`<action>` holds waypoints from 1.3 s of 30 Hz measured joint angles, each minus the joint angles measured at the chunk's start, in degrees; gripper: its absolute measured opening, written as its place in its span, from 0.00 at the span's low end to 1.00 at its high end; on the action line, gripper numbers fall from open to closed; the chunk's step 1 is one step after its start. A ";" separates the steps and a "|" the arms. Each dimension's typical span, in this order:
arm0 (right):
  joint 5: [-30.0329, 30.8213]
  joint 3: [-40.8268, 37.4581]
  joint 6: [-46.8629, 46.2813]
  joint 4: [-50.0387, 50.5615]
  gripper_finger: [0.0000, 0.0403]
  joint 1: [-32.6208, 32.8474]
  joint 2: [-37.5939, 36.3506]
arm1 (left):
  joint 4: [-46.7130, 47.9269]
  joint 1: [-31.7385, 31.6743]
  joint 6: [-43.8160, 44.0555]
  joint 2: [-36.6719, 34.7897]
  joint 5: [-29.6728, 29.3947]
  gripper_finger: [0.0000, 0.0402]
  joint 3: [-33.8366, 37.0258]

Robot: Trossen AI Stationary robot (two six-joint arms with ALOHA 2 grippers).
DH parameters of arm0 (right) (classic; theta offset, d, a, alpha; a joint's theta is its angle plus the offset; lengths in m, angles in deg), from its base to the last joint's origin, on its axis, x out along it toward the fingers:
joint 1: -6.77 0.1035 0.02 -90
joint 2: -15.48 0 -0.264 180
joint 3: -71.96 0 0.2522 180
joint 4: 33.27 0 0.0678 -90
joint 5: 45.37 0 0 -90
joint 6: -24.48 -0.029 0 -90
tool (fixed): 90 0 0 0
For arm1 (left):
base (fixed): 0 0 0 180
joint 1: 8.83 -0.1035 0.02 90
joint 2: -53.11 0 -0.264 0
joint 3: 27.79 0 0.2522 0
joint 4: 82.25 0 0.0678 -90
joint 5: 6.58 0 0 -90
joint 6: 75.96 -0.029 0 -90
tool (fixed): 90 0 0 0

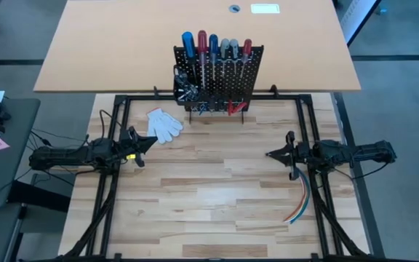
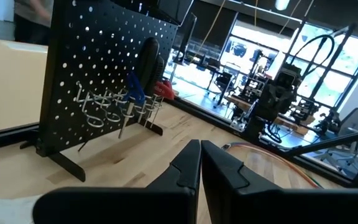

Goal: Hang tools onto peg board
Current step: Return to Home Position

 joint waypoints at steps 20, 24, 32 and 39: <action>-0.06 -0.04 0.05 0.08 0.12 0.02 0.01 | -1.78 -0.31 -12.91 -1.00 5.67 0.02 0.94; -0.08 -0.04 0.04 0.10 0.12 0.02 0.00 | 0.79 -0.27 -24.89 -1.01 20.85 0.02 0.94; -0.10 -0.07 0.03 0.13 0.12 0.02 -0.01 | 1.89 -2.06 -28.26 -0.87 23.50 0.02 0.94; -0.10 -0.07 0.04 0.14 0.12 0.02 -0.01 | 1.83 -2.54 -26.47 -0.62 23.47 0.02 0.94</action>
